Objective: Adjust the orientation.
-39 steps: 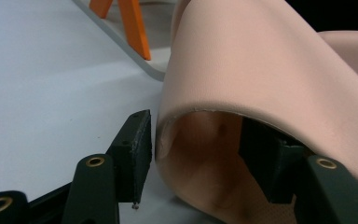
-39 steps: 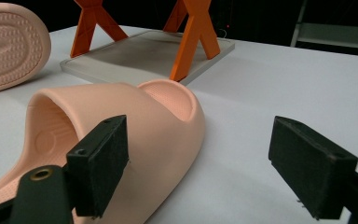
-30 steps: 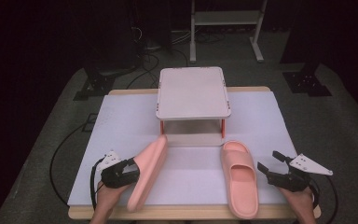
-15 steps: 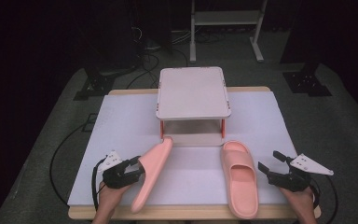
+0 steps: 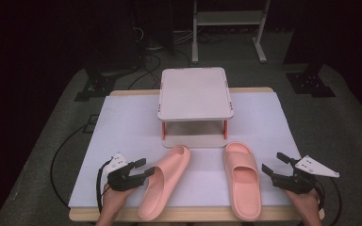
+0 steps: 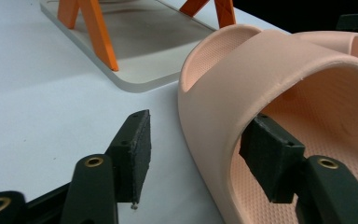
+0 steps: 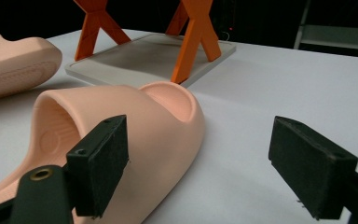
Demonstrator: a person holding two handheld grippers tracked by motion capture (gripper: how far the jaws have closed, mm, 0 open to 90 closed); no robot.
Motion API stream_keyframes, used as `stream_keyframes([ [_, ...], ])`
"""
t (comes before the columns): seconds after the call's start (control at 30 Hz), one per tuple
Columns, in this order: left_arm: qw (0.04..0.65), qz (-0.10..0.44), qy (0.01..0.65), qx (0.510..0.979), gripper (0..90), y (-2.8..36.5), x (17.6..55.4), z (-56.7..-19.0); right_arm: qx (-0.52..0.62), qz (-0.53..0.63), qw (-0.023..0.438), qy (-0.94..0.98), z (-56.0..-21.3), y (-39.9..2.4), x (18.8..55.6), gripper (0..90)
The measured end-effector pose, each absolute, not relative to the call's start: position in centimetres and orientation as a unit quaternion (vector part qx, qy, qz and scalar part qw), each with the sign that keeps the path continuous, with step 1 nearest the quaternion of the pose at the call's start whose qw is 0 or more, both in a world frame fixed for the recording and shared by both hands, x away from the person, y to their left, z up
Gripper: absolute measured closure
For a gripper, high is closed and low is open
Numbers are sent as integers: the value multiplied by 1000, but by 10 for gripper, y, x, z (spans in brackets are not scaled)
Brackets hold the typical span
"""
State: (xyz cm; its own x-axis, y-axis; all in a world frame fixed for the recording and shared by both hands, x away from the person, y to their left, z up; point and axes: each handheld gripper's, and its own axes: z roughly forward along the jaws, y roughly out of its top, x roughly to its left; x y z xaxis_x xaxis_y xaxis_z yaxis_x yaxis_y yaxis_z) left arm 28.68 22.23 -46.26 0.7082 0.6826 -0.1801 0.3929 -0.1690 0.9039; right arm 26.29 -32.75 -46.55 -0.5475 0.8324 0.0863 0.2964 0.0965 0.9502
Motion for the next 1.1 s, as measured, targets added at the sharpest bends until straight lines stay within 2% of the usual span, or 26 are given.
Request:
stream_keyframes([
  [0.67, 527, 127, 306, 782, 341, 200, 285, -467, 360, 565, 219, 710, -464, -323, 259, 192],
  [1.1, 522, 129, 301, 788, 336, 194, 284, -469, 342, 548, 205, 735, -467, -309, 261, 193],
])
